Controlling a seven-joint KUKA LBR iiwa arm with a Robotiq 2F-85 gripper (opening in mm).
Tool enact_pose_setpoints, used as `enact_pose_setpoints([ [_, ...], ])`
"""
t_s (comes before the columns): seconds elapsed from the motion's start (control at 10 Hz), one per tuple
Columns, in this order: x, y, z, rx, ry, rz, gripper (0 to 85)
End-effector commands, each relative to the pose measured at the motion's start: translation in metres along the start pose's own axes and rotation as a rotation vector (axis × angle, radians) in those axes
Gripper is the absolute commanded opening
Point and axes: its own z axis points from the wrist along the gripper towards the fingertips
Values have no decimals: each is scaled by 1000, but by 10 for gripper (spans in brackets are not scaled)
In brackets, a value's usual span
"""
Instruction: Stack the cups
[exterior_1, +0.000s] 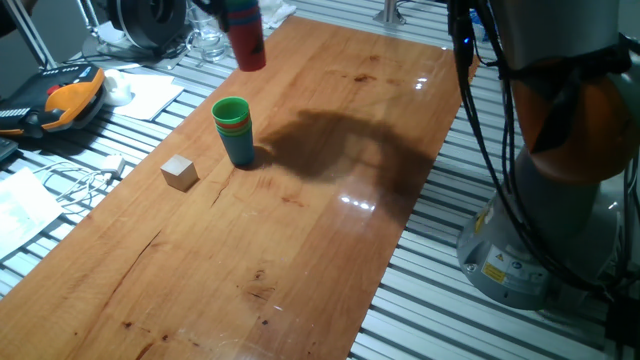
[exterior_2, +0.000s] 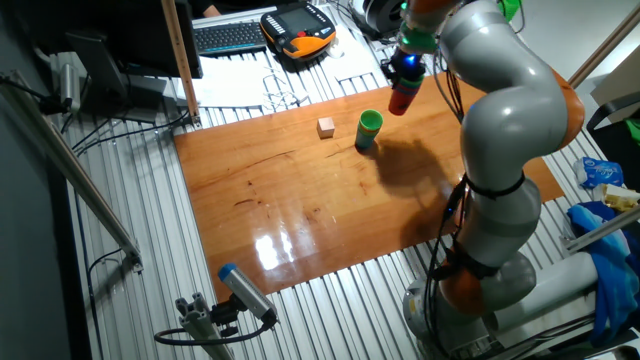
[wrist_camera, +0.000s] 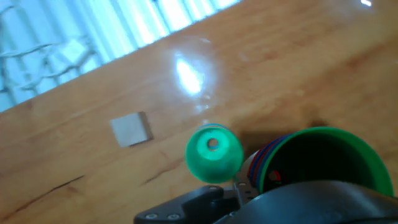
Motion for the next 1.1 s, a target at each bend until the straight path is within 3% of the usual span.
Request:
enact_pose_setpoints([
  [0.0, 6, 21, 4, 25, -21, -27, 0],
  [0.2, 5, 33, 18, 5, -40, 9, 0],
  [0.5, 1, 42, 51, -19, -105, 21, 0],
  [0.7, -3, 36, 62, -41, -107, 5, 0],
  [1.0, 7, 38, 79, -45, -136, 18, 0],
])
